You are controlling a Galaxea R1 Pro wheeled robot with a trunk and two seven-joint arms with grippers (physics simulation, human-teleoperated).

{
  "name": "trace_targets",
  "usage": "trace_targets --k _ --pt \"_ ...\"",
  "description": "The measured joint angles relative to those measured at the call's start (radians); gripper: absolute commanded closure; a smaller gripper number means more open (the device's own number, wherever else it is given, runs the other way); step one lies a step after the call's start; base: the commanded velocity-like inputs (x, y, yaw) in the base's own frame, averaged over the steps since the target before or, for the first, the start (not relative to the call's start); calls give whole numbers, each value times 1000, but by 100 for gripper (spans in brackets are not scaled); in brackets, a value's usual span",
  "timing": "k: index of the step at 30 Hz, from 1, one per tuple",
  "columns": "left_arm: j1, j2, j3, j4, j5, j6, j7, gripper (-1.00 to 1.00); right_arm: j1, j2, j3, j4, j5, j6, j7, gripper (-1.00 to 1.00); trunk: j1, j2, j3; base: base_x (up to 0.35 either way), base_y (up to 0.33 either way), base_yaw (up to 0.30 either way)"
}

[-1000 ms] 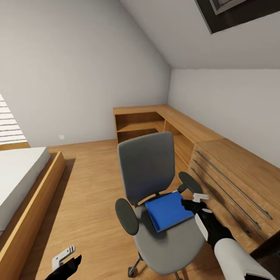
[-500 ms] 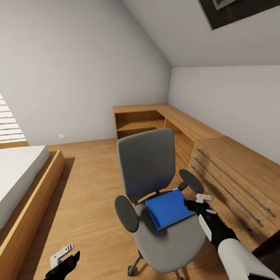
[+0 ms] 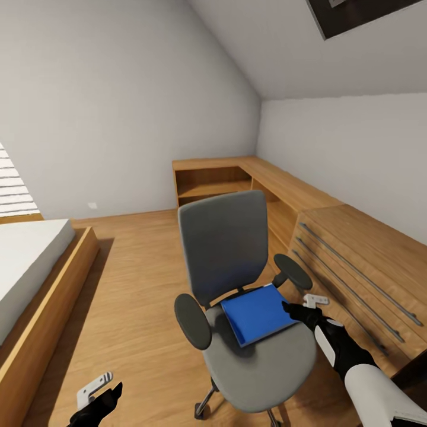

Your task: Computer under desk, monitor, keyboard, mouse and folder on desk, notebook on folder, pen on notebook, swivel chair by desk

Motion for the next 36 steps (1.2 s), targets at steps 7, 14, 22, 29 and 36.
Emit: trace_targets --k 7,14,22,29,36 --pt "0 0 -1 0 0 0 0 -100 0 -1 0 1 -1 -36 6 -100 27 -49 -22 0 0 0" --pt "0 0 -1 0 1 0 1 -100 0 -1 0 1 -1 -49 6 -100 54 -98 -44 0 0 0" --pt "0 0 -3 1 2 0 1 -100 0 -1 1 0 -2 -52 6 -100 84 -154 -69 0 0 0" --pt "0 0 -3 9 2 0 1 -100 1 -1 0 -3 -2 -63 21 -100 107 -196 -88 0 0 0" --pt "0 0 -4 14 2 0 2 -100 1 -1 0 -5 -1 -65 44 -100 107 -196 -88 0 0 0"
